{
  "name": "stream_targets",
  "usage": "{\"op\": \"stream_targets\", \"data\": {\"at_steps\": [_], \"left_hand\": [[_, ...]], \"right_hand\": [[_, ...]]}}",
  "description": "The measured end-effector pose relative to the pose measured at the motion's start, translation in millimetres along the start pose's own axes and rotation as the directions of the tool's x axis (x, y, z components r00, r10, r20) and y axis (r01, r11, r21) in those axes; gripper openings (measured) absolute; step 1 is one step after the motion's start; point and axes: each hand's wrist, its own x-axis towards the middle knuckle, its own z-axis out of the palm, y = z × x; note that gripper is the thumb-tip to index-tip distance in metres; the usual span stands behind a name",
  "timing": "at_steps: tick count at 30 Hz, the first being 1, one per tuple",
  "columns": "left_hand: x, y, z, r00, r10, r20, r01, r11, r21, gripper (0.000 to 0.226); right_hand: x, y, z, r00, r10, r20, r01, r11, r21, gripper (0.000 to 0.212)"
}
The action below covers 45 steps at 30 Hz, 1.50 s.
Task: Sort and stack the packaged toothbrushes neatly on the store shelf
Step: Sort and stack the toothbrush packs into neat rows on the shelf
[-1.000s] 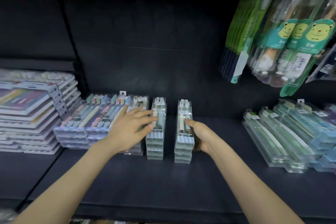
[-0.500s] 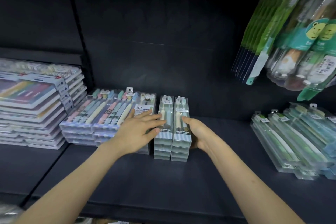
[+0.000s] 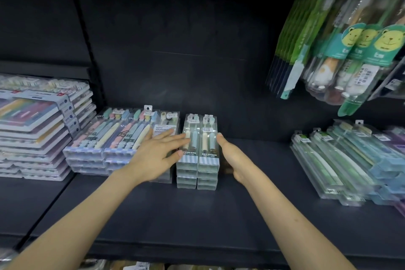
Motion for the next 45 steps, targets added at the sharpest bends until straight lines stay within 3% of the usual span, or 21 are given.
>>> {"op": "stream_targets", "data": {"at_steps": [3,6,9,11,13,15,17,21,24,26,31,35,40,45], "left_hand": [[1,14,-5,0.992,0.03,-0.125,-0.031,0.999,-0.01,0.05],[11,58,-1,0.933,0.14,-0.332,-0.162,0.986,-0.04,0.054],[32,118,27,0.895,0.161,-0.416,-0.231,0.965,-0.123,0.039],[50,155,52,0.921,0.134,-0.365,-0.234,0.94,-0.246,0.03],[71,186,81,0.963,0.09,-0.255,-0.182,0.913,-0.366,0.028],[93,212,108,0.997,-0.013,-0.073,-0.028,0.848,-0.53,0.032],[115,235,130,0.988,-0.093,0.119,0.149,0.733,-0.664,0.038],[144,269,157,0.931,-0.143,0.335,0.363,0.428,-0.828,0.042],[157,285,168,0.911,-0.155,0.383,0.412,0.294,-0.862,0.038],[163,294,172,0.903,-0.169,0.396,0.429,0.297,-0.853,0.044],[166,306,173,0.9,-0.238,0.365,0.432,0.378,-0.819,0.029],[167,314,171,0.865,-0.274,0.42,0.492,0.305,-0.815,0.04],[161,322,166,0.776,-0.379,0.505,0.599,0.189,-0.778,0.008],[148,328,165,0.731,-0.349,0.587,0.654,0.113,-0.748,0.039]], "right_hand": [[-30,15,-32,0.976,-0.148,-0.159,0.147,0.989,-0.015,0.065],[-57,44,-82,0.816,-0.382,-0.433,0.261,0.913,-0.313,0.052],[-71,70,-141,0.619,-0.502,-0.604,0.061,0.798,-0.6,0.046],[-72,82,-173,0.587,-0.508,-0.631,-0.106,0.724,-0.681,0.045],[-69,93,-197,0.577,-0.502,-0.644,-0.228,0.658,-0.717,0.046],[-65,102,-214,0.563,-0.508,-0.652,-0.29,0.617,-0.732,0.047],[-61,109,-226,0.559,-0.498,-0.663,-0.317,0.61,-0.726,0.048],[-51,116,-242,0.564,-0.439,-0.699,-0.202,0.747,-0.633,0.043],[-48,119,-246,0.548,-0.423,-0.721,-0.085,0.83,-0.552,0.035],[-47,122,-250,0.56,-0.408,-0.721,-0.051,0.852,-0.521,0.036],[-45,129,-256,0.637,-0.294,-0.713,-0.04,0.911,-0.411,0.047],[-49,131,-252,0.697,-0.292,-0.655,0.022,0.921,-0.388,0.05],[-59,135,-255,0.721,-0.302,-0.624,0.091,0.933,-0.347,0.048],[-69,140,-253,0.726,-0.287,-0.625,0.12,0.948,-0.295,0.053]]}}
